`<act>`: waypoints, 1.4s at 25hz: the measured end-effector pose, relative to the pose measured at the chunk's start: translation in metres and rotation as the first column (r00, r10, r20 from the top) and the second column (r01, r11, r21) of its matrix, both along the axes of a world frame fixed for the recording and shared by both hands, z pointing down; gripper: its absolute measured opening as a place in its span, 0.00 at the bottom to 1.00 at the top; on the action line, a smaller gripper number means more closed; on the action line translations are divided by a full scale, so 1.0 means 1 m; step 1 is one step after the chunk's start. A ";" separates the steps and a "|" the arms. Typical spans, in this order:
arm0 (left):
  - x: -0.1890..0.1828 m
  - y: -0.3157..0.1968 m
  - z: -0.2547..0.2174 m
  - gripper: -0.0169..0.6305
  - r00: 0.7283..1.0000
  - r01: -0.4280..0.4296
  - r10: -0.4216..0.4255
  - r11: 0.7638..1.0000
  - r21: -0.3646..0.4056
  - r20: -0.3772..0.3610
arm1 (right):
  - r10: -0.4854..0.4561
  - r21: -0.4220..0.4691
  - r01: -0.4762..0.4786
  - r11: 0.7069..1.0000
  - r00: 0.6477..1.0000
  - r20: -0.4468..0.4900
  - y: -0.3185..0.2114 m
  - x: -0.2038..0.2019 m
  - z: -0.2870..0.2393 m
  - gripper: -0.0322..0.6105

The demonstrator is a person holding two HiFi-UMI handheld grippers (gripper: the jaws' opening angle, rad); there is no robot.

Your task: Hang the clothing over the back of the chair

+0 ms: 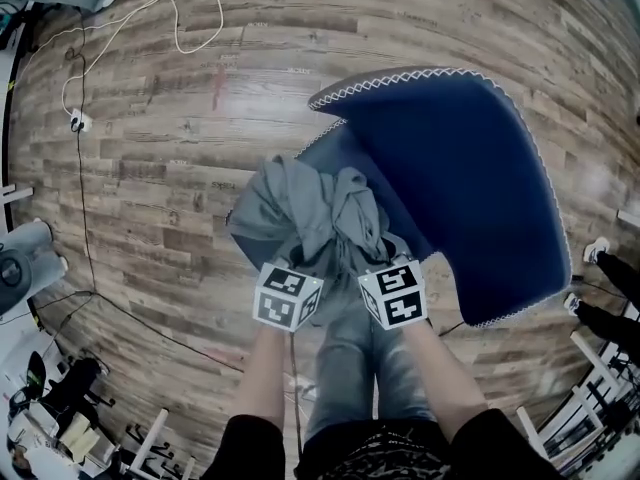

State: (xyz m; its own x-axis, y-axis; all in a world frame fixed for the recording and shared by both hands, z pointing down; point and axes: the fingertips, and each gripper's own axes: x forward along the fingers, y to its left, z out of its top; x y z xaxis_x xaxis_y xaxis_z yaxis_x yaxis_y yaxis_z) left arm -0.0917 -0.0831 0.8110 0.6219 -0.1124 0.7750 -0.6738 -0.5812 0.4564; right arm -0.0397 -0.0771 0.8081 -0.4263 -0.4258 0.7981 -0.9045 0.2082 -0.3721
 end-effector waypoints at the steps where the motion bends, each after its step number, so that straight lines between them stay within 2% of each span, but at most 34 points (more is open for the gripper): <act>1: -0.001 0.001 -0.008 0.10 1.000 0.010 -0.010 1.000 0.008 -0.013 | -0.017 0.008 0.016 1.000 1.000 0.026 0.001 -0.003 -0.009 0.23; 4: -0.005 0.008 -0.034 0.10 1.000 0.011 -0.010 0.999 0.038 -0.024 | -0.060 0.010 0.060 0.998 0.994 0.093 0.007 -0.004 -0.035 0.23; 7: -0.007 0.018 -0.065 0.10 0.999 0.009 -0.006 0.998 0.060 -0.049 | -0.108 0.045 0.105 0.993 0.991 0.073 0.015 -0.004 -0.064 0.23; 11: -0.009 0.023 -0.106 0.10 0.994 0.047 -0.038 0.995 0.091 -0.103 | -0.159 0.104 0.147 0.984 0.980 0.117 0.019 -0.011 -0.109 0.23; 15: -0.021 0.028 -0.148 0.10 0.988 0.072 -0.053 0.989 0.130 -0.143 | -0.230 0.160 0.211 0.964 0.967 0.112 0.024 -0.023 -0.153 0.23; 19: -0.029 0.029 -0.192 0.10 0.991 0.074 -0.049 0.978 0.197 -0.127 | -0.294 0.233 0.264 0.936 0.950 0.108 0.025 -0.030 -0.199 0.23; 23: -0.032 0.028 -0.239 0.10 0.979 0.114 -0.064 0.959 0.259 -0.194 | -0.302 0.292 0.262 0.920 0.948 0.098 0.025 -0.030 -0.242 0.23; 29: -0.032 0.019 -0.287 0.10 0.969 0.152 -0.074 0.931 0.332 -0.235 | -0.314 0.344 0.268 0.900 0.945 0.087 0.019 -0.032 -0.291 0.23; 35: -0.021 0.014 -0.332 0.10 0.966 0.120 -0.011 0.904 0.410 -0.260 | -0.282 0.407 0.214 0.888 0.953 0.113 0.020 -0.022 -0.335 0.23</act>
State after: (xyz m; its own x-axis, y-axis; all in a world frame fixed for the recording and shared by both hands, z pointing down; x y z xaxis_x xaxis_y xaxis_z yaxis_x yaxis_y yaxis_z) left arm -0.1128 -0.0692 0.4786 0.7658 -0.4391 0.4698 -0.6152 -0.7131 0.3362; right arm -0.0615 -0.0569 0.4733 -0.6694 -0.5482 0.5014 -0.7370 0.5753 -0.3549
